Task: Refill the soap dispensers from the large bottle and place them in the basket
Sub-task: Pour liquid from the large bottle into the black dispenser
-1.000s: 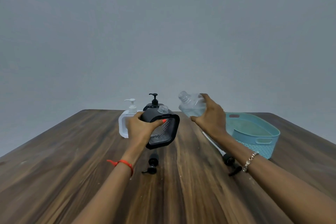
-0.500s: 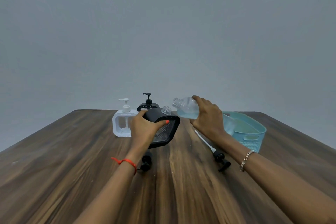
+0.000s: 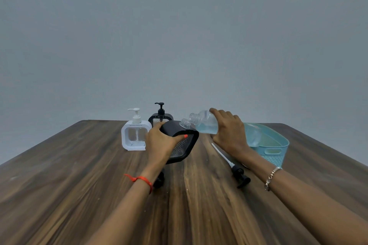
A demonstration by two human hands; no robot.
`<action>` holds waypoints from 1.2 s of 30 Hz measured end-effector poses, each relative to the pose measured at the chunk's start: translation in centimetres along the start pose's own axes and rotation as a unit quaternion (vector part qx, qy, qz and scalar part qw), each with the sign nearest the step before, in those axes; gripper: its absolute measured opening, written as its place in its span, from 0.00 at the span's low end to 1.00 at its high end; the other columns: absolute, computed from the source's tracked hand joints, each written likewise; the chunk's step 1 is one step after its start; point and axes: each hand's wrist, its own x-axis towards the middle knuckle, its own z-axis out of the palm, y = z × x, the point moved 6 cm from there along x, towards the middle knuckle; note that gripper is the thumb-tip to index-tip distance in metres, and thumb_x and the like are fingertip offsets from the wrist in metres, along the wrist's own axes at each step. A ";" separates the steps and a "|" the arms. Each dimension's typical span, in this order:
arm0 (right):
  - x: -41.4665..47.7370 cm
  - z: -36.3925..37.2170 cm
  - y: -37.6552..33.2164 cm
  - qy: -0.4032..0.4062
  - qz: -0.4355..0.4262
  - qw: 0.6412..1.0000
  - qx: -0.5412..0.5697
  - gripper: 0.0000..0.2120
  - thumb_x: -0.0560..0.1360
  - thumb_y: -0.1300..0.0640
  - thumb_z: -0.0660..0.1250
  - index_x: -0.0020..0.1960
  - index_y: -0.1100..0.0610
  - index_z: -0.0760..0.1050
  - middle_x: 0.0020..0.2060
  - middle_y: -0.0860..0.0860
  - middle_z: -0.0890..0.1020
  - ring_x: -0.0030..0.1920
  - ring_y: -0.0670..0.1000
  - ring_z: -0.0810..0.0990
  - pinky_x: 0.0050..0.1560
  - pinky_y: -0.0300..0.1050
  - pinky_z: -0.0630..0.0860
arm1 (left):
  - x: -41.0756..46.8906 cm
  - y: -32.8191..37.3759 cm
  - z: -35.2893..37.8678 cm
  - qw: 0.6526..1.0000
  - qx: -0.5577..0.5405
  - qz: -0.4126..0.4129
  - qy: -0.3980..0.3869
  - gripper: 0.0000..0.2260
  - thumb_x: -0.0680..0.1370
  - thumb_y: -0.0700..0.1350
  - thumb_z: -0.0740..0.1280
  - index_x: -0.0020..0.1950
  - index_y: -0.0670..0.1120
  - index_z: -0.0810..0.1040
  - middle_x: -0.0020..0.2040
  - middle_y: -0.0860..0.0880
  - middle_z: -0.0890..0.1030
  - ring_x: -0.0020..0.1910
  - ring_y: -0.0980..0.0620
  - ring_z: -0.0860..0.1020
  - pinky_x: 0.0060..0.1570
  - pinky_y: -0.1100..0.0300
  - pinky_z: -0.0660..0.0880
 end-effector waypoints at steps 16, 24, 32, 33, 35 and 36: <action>-0.1 -0.5 -0.5 -0.002 -0.021 0.999 -0.032 0.29 0.54 0.71 0.71 0.55 0.62 0.77 0.39 0.57 0.82 0.38 0.60 0.79 0.38 0.48 0.73 | -0.6 -0.1 -0.2 1.000 -0.004 0.009 0.001 0.24 0.59 0.47 0.81 0.52 0.45 0.80 0.43 0.49 0.82 0.45 0.50 0.80 0.44 0.58 0.77; 0.0 -0.6 -0.9 0.000 -0.033 0.998 -0.046 0.30 0.51 0.71 0.72 0.53 0.62 0.77 0.37 0.56 0.82 0.35 0.59 0.79 0.35 0.48 0.74 | -0.6 -0.4 -0.4 1.000 0.003 0.002 0.004 0.25 0.58 0.47 0.81 0.52 0.45 0.79 0.44 0.49 0.83 0.45 0.50 0.81 0.46 0.55 0.78; 0.0 -0.7 -1.1 -0.001 -0.043 0.998 -0.055 0.29 0.51 0.71 0.72 0.53 0.62 0.77 0.38 0.56 0.82 0.36 0.59 0.80 0.35 0.49 0.75 | -0.8 -0.6 -0.6 1.000 0.006 -0.004 0.016 0.29 0.58 0.49 0.81 0.56 0.44 0.80 0.48 0.47 0.84 0.48 0.48 0.81 0.50 0.52 0.78; 0.0 -0.7 -1.2 -0.002 -0.044 0.997 -0.056 0.29 0.52 0.71 0.72 0.53 0.62 0.77 0.38 0.56 0.82 0.36 0.59 0.79 0.35 0.49 0.75 | -0.9 -0.6 -0.6 1.000 0.006 -0.005 0.018 0.29 0.58 0.49 0.81 0.56 0.44 0.80 0.48 0.47 0.84 0.48 0.48 0.81 0.50 0.52 0.79; 0.0 -0.7 -1.2 -0.006 -0.044 0.997 -0.056 0.29 0.52 0.71 0.72 0.53 0.62 0.77 0.38 0.57 0.82 0.36 0.60 0.79 0.36 0.48 0.75 | -1.0 -0.6 -0.7 1.000 0.006 -0.006 0.019 0.30 0.58 0.50 0.81 0.57 0.44 0.79 0.48 0.47 0.84 0.49 0.48 0.81 0.51 0.51 0.78; 0.0 -0.7 -1.2 -0.007 -0.044 0.997 -0.055 0.29 0.52 0.71 0.72 0.53 0.62 0.77 0.38 0.57 0.82 0.36 0.60 0.79 0.36 0.48 0.75 | -1.0 -0.6 -0.7 1.000 0.006 -0.007 0.018 0.30 0.58 0.50 0.81 0.57 0.44 0.79 0.49 0.47 0.84 0.49 0.48 0.81 0.51 0.50 0.78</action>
